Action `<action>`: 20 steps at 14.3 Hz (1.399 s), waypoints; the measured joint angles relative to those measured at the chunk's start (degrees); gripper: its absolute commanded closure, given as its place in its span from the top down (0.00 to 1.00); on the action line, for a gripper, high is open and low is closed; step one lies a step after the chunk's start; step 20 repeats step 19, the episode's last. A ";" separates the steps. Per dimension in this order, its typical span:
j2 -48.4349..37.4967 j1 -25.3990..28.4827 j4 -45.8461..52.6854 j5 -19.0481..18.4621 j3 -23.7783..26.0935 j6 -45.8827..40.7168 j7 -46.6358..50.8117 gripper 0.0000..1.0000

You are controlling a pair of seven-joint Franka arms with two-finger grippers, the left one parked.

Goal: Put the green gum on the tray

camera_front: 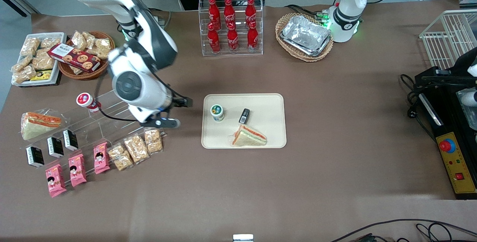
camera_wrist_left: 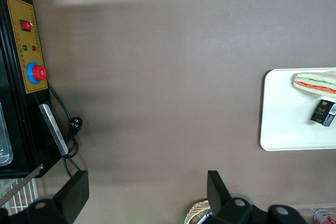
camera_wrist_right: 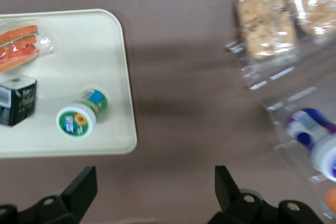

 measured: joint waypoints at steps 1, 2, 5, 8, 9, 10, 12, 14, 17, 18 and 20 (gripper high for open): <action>-1.87 -1.02 0.07 0.00 -0.02 -2.12 -1.26 1.00; -3.78 -2.10 0.10 0.00 -0.02 -4.25 -2.64 1.00; -9.70 -7.09 0.14 -0.03 -0.15 -10.68 -8.58 1.00; -14.44 -12.67 0.54 -0.06 -0.37 -15.96 -15.13 1.00; -15.43 -14.38 1.40 -0.07 -0.44 -18.29 -17.11 1.00; -16.08 -16.07 2.60 -0.10 -0.49 -20.53 -19.04 1.00; -16.67 -19.56 5.08 -0.12 -0.52 -23.78 -23.28 1.00; -16.97 -22.58 6.39 -0.29 -0.62 -24.70 -27.36 1.00; -17.12 -24.59 9.97 -3.17 -1.38 -24.71 -31.99 1.00; -17.16 -24.63 11.79 -4.23 -1.54 -24.79 -32.40 1.00; -17.20 -24.63 13.15 -5.01 -1.54 -24.96 -32.45 1.00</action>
